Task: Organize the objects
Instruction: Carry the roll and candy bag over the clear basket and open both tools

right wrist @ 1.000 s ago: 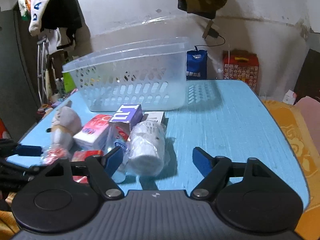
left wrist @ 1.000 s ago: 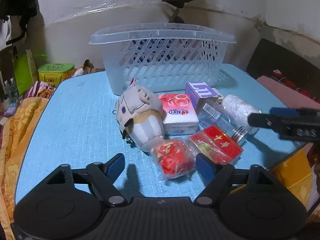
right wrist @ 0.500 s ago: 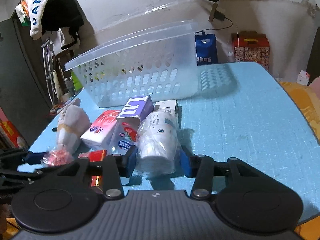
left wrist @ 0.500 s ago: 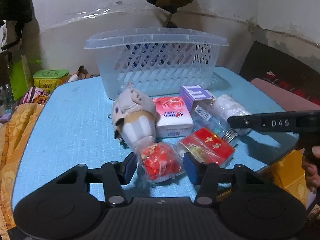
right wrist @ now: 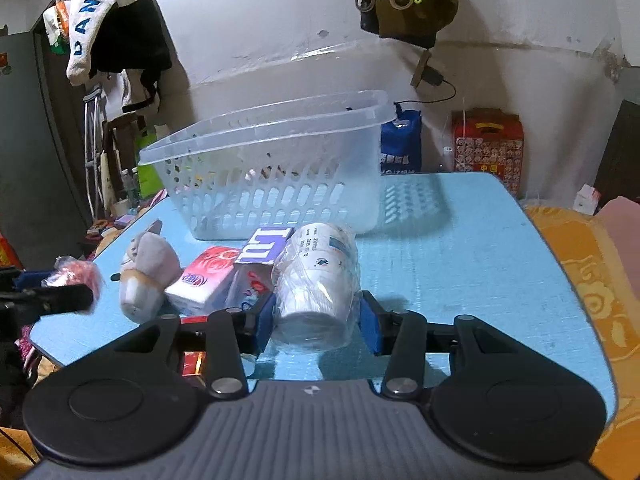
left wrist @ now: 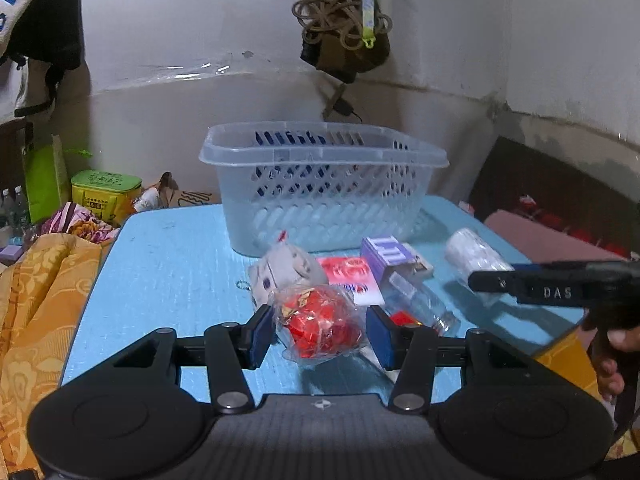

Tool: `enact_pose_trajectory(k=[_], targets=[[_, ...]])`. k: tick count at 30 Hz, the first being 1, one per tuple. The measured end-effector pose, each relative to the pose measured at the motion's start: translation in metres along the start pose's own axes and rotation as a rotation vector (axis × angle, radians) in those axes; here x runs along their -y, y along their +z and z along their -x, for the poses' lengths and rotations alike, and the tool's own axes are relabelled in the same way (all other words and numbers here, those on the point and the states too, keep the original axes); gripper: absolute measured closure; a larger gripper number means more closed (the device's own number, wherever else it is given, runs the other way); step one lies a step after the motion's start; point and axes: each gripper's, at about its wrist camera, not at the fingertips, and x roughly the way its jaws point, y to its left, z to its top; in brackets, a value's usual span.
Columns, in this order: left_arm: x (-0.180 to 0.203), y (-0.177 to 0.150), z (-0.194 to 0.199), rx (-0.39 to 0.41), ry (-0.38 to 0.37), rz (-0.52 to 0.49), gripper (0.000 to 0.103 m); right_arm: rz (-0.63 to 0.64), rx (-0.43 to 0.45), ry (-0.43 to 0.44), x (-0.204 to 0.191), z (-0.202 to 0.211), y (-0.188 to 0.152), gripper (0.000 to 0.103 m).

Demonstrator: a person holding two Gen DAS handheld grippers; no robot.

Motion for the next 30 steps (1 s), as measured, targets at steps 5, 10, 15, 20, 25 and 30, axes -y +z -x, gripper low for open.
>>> enact_pose_trajectory(k=[5, 10, 15, 20, 25, 30], targets=[[-0.005, 0.007, 0.011, 0.052, -0.01, 0.02, 0.049, 0.021, 0.061, -0.008, -0.002, 0.011, 0.008, 0.055], [-0.014, 0.02, 0.02, 0.116, -0.019, 0.057, 0.049, 0.068, 0.131, -0.008, -0.011, 0.02, 0.022, 0.055], [-0.021, 0.041, 0.02, 0.173, -0.04, 0.087, 0.049, 0.074, 0.217, -0.045, -0.013, 0.031, 0.05, 0.055], [-0.028, 0.084, 0.014, 0.258, -0.039, 0.115, 0.049, 0.086, 0.278, -0.033, -0.02, 0.024, 0.095, 0.055], [-0.035, 0.136, -0.03, 0.216, -0.038, 0.104, 0.049, 0.15, 0.181, -0.016, -0.032, -0.031, 0.136, 0.055], [-0.053, 0.164, -0.1, 0.091, -0.003, 0.136, 0.049, 0.184, 0.046, -0.042, -0.033, -0.092, 0.154, 0.055]])
